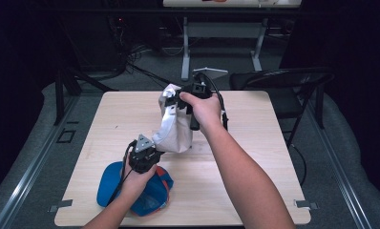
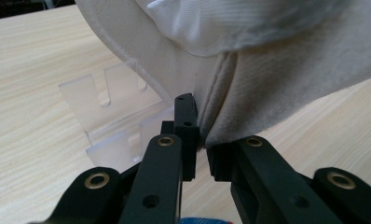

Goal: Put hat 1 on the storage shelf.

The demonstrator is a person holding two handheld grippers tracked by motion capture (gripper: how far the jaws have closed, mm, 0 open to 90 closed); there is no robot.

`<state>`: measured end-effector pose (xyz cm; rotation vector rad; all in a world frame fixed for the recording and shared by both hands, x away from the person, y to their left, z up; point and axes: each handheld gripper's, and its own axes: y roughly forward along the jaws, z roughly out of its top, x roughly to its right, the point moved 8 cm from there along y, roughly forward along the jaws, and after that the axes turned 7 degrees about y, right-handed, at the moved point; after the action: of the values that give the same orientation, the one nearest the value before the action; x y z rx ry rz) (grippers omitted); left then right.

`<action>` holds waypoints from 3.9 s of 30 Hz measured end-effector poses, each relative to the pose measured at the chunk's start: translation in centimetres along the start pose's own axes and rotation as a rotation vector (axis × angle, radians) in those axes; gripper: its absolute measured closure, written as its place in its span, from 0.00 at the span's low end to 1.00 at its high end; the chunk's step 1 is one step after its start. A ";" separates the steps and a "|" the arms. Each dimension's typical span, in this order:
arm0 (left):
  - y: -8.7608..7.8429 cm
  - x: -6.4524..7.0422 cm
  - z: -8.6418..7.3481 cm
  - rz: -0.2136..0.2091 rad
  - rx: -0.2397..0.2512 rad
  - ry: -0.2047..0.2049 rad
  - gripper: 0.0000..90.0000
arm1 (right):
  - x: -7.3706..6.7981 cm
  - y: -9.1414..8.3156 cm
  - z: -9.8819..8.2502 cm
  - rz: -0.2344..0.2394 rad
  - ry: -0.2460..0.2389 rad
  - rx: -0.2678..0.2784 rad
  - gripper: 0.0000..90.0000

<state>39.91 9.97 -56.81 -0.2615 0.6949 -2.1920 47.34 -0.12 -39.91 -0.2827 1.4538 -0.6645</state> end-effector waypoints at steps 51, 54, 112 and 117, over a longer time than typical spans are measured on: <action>-8.4 -5.9 -6.2 0.077 -0.026 -0.094 0.57 | 9.7 -4.9 -7.9 -0.123 -0.240 0.064 0.69; -8.3 -6.1 -6.4 0.083 -0.029 -0.095 0.57 | 11.1 -4.5 -8.7 -0.128 -0.238 0.060 0.69; -8.1 -7.0 -7.5 0.115 -0.057 -0.091 0.56 | 17.3 10.1 -18.5 -0.074 -0.253 -0.176 0.63; -8.1 -7.0 -7.5 0.116 -0.056 -0.090 0.56 | 16.5 9.8 -18.4 -0.033 -0.236 -0.178 0.69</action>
<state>36.34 22.50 -58.20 -0.3385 0.7048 -2.0396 31.60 2.07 -61.14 -0.5080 1.2850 -0.5101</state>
